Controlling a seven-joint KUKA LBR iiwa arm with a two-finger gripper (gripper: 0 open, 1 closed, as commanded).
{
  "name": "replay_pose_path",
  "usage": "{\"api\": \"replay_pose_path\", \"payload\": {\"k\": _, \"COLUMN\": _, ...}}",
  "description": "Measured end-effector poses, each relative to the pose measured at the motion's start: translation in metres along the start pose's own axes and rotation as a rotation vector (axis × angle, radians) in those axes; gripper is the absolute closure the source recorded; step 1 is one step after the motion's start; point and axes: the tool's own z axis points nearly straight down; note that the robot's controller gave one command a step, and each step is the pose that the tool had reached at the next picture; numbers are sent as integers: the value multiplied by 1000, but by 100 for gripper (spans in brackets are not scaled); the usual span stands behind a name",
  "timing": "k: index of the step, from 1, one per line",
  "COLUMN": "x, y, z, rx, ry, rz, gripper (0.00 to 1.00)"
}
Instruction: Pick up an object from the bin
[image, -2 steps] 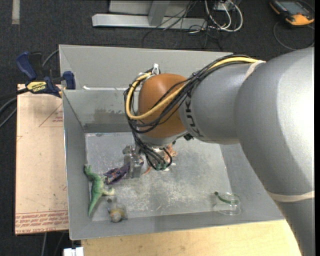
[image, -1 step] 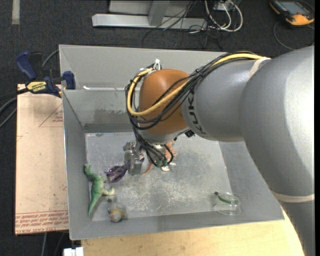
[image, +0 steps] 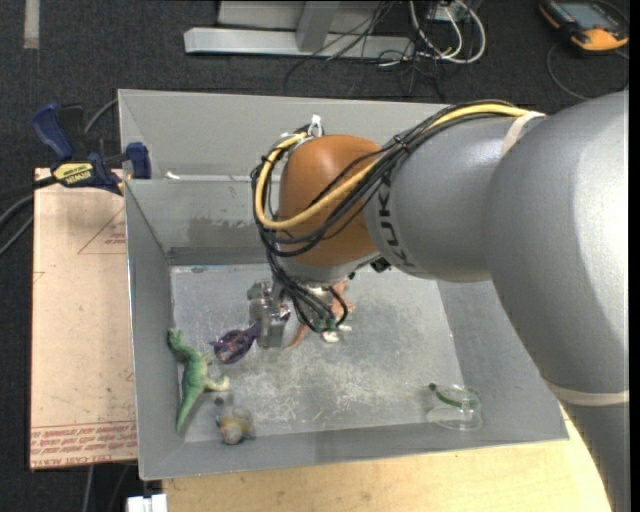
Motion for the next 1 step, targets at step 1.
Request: {"api": "replay_pose_path", "payload": {"k": 1, "x": 0, "y": 0, "z": -3, "rx": 0, "ry": 1, "rz": 0, "gripper": 100}}
